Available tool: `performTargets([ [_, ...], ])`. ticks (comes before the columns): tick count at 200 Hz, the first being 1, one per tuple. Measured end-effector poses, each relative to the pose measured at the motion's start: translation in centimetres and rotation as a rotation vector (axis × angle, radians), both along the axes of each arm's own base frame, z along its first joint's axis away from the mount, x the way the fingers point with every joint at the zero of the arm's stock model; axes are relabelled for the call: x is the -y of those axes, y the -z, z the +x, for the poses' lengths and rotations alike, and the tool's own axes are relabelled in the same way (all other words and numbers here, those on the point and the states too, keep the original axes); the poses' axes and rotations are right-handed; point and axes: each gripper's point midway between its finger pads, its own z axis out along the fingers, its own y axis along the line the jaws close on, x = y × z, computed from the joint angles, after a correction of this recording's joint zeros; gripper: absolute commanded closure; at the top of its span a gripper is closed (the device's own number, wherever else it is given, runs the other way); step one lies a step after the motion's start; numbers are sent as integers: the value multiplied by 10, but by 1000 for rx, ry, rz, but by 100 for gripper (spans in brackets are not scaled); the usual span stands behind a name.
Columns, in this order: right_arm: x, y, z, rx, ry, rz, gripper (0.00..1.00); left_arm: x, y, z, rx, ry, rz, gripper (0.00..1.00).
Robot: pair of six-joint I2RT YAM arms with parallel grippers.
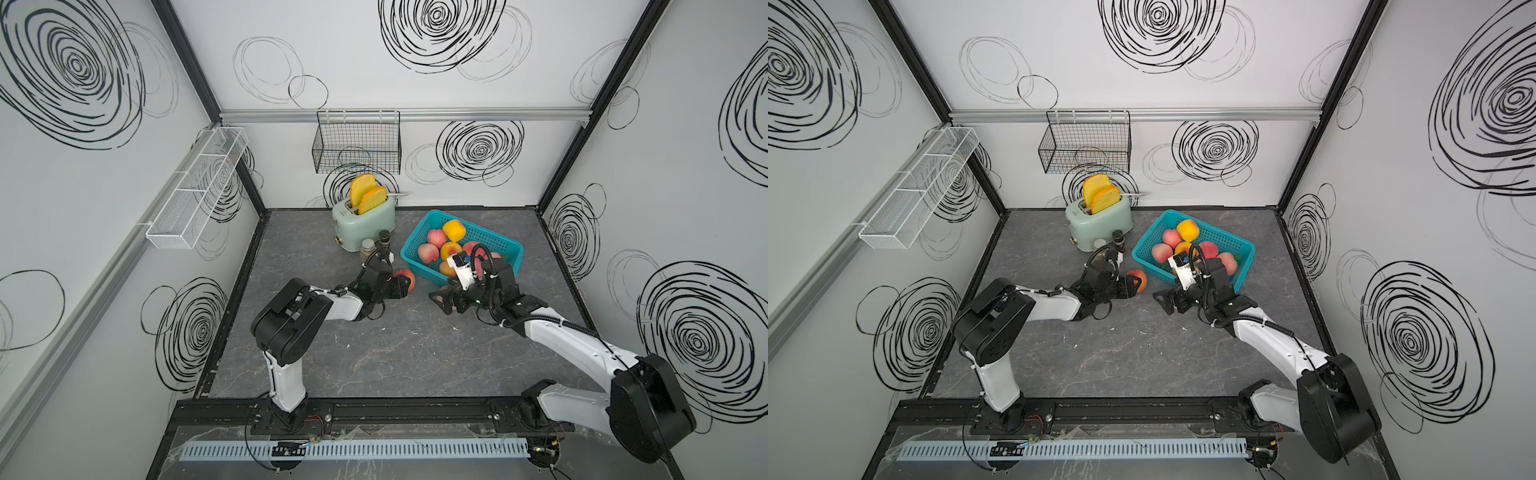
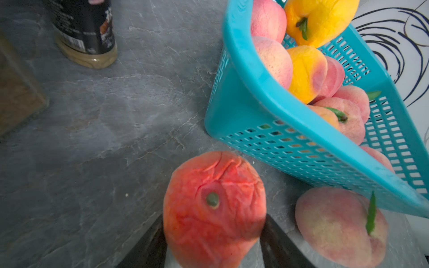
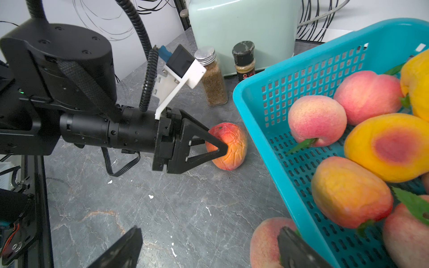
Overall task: Put the peaches into the basket
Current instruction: Pick up the peach from the center of the board.
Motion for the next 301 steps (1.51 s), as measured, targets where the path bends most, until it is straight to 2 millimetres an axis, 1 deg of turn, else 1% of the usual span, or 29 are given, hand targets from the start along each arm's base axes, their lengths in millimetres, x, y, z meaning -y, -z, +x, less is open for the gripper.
performTargets([
  [46, 1, -6, -3, 16, 1, 12, 5, -7, -16, -14, 14, 5, -7, 41],
  [86, 2, -8, -5, 18, 1, 18, 5, -11, -36, -30, 30, 20, -14, 41],
  [127, -1, -19, -14, 33, -21, 52, 5, -15, -67, -52, 48, 52, -45, 41],
  [147, -3, -19, -18, 28, -37, 68, 5, -14, -84, -63, 57, 83, -68, 41],
  [182, -12, -18, -26, 9, -83, 98, 5, -12, -114, -83, 78, 136, -125, 41],
  [201, -19, -22, -32, 16, -119, 117, 5, -9, -129, -90, 89, 163, -162, 41],
  [224, -29, -29, -40, 31, -172, 146, 5, -6, -134, -99, 74, 198, -191, 41],
  [264, -48, -39, -55, 56, -254, 184, 5, 0, -132, -109, 27, 245, -222, 41],
  [301, -55, -34, -56, 46, -271, 185, 5, 5, -132, -117, -3, 284, -249, 40],
])
